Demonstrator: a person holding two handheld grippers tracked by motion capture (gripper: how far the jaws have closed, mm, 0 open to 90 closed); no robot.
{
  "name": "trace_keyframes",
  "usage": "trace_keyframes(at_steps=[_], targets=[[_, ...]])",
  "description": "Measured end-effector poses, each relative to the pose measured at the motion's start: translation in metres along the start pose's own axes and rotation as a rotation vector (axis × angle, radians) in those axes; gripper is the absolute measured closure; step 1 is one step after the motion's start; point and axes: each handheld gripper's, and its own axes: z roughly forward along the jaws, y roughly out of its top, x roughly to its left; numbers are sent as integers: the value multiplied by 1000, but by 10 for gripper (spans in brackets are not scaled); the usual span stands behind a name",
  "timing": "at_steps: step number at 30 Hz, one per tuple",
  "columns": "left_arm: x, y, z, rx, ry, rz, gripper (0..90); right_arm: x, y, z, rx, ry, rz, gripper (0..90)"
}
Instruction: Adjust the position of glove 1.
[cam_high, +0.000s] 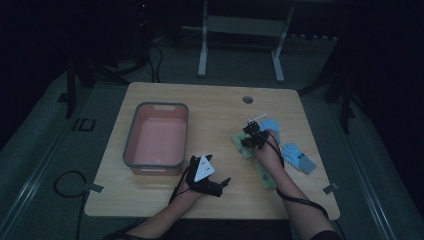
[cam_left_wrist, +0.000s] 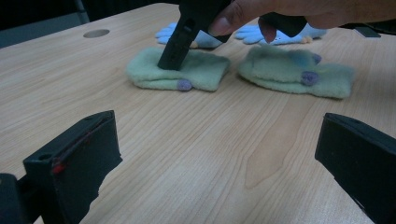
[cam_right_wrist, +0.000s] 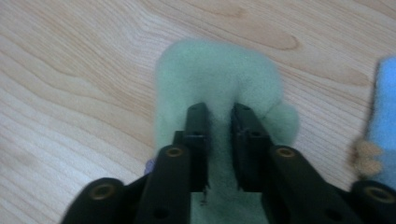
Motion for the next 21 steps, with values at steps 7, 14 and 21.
trace_keyframes(at_steps=[7, 14, 21], targets=[[0, 0, 0, 1, 2, 0, 2, 2, 2, -4, -29, 5, 67, 845], [0, 0, 0, -2, 9, -1, 1, 14, 9, -39, -84, 36, 153, 854], [-1, 0, 0, -4, 16, 7, 1, 39, 13, -83, -152, 36, 206, 854]])
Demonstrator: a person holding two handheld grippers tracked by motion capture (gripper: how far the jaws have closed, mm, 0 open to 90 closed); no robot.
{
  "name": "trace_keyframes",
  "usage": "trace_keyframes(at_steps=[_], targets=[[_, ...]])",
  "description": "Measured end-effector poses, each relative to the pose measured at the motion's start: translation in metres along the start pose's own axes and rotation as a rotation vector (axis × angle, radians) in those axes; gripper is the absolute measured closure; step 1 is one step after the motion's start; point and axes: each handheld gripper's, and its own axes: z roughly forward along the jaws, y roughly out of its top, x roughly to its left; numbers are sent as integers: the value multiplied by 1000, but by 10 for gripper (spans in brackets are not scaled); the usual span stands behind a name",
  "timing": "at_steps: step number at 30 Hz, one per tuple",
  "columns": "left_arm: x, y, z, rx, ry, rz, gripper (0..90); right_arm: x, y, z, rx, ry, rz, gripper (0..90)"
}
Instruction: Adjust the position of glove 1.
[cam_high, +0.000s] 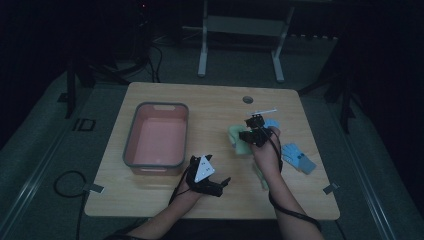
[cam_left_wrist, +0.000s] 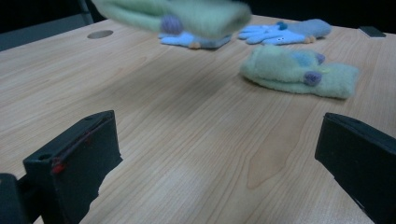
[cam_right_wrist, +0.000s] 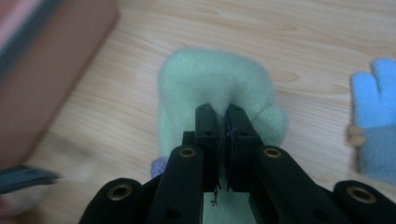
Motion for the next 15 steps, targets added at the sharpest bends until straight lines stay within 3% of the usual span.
trace_keyframes(at_steps=[6, 9, 15], targets=[[0, 0, 0, -5, -3, -7, 2, 22, -12, -13, -31, -8, 7, 855], [1, 0, 0, -5, -6, -8, 2, 25, -21, -13, -31, -22, 15, 855], [0, 0, -1, -6, -5, 4, 1, 25, -46, -4, -21, -28, 97, 855]])
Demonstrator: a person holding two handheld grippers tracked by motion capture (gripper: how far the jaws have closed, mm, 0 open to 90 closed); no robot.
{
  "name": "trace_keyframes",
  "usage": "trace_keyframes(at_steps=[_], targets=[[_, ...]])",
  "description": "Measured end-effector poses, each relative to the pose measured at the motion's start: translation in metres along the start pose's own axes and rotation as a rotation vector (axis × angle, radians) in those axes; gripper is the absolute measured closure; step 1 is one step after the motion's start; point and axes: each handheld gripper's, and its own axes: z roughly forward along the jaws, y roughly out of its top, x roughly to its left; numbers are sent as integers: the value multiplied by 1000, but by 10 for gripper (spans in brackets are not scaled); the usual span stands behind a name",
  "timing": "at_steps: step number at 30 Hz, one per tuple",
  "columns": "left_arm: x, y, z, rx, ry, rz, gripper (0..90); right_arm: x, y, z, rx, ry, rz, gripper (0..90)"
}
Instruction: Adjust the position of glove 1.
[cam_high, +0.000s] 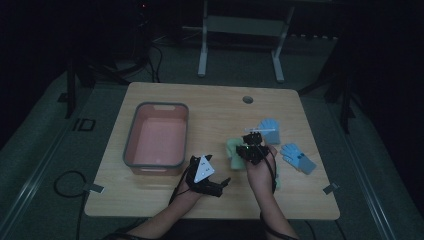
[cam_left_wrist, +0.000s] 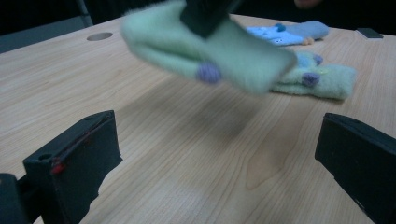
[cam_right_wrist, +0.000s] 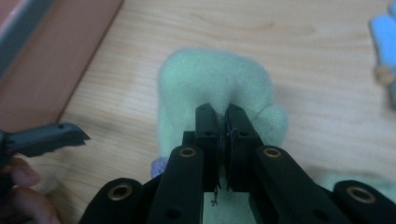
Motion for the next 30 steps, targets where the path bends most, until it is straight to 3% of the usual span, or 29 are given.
trace_keyframes(at_steps=[4, 7, 10, 11, 13, 15, 19, 23, 30], targets=[[0, 0, 0, -3, 4, -4, 1, 3, -11, 14, 38, 24, 31, 855], [-1, 0, 0, -1, 7, 4, 1, 4, -13, 28, 38, -15, 50, 854], [-1, 0, 0, -1, 7, 6, 1, 3, -15, 33, 30, -22, 62, 852], [-1, 0, 0, -2, 7, 4, 1, 3, -17, 39, 26, -48, 64, 850], [-1, 0, -1, -1, 6, 6, 1, 3, -17, 39, 26, -48, 64, 850], [0, 0, -1, -2, 4, 4, 1, 1, -24, 56, 73, -50, 67, 829], [0, 0, 0, -1, 2, 1, 2, -2, -22, 54, 74, -20, 79, 722], [0, 0, -1, -4, -5, 2, 1, -4, -15, 46, 51, -21, 50, 674], [1, 0, 0, -2, -5, -10, 1, -14, 0, 28, 20, -18, 8, 660]])
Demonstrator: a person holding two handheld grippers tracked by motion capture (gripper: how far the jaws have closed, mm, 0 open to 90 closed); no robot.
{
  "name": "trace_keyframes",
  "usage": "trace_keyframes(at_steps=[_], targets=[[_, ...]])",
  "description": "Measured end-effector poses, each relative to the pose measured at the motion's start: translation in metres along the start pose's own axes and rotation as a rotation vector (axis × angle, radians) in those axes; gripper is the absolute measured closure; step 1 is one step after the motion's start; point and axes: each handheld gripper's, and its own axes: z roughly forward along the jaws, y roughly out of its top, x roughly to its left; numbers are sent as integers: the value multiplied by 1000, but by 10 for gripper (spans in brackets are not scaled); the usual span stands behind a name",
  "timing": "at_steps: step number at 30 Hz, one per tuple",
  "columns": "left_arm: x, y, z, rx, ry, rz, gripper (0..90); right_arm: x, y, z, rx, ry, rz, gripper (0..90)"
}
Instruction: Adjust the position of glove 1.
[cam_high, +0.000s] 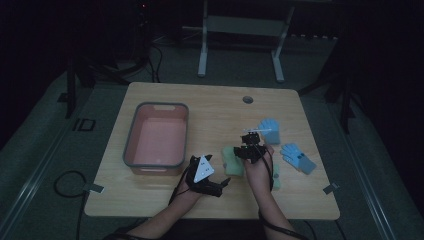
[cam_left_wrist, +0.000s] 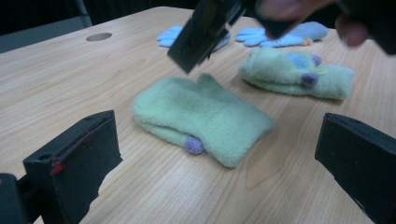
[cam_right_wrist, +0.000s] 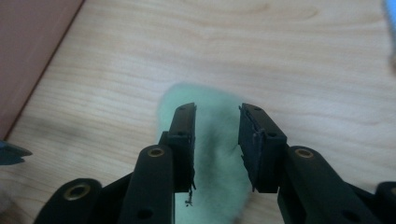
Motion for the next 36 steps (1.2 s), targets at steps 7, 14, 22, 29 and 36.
trace_keyframes(at_steps=[7, 14, 22, 29, 36], targets=[[-1, 0, 0, 1, 1, 5, 2, -12, 4, -14, -13, -11, -47, 661], [1, 0, 0, 0, -2, -5, 2, -29, 3, -30, -6, -14, -90, 665], [0, 0, 0, 2, 0, 0, 1, -61, -15, -53, 34, -58, -143, 692], [-1, 0, 1, 3, 1, -1, 2, -78, -43, -55, 71, -46, -104, 654], [0, 0, 1, 5, 1, 1, 1, -80, -68, -31, 112, -65, -110, 634]])
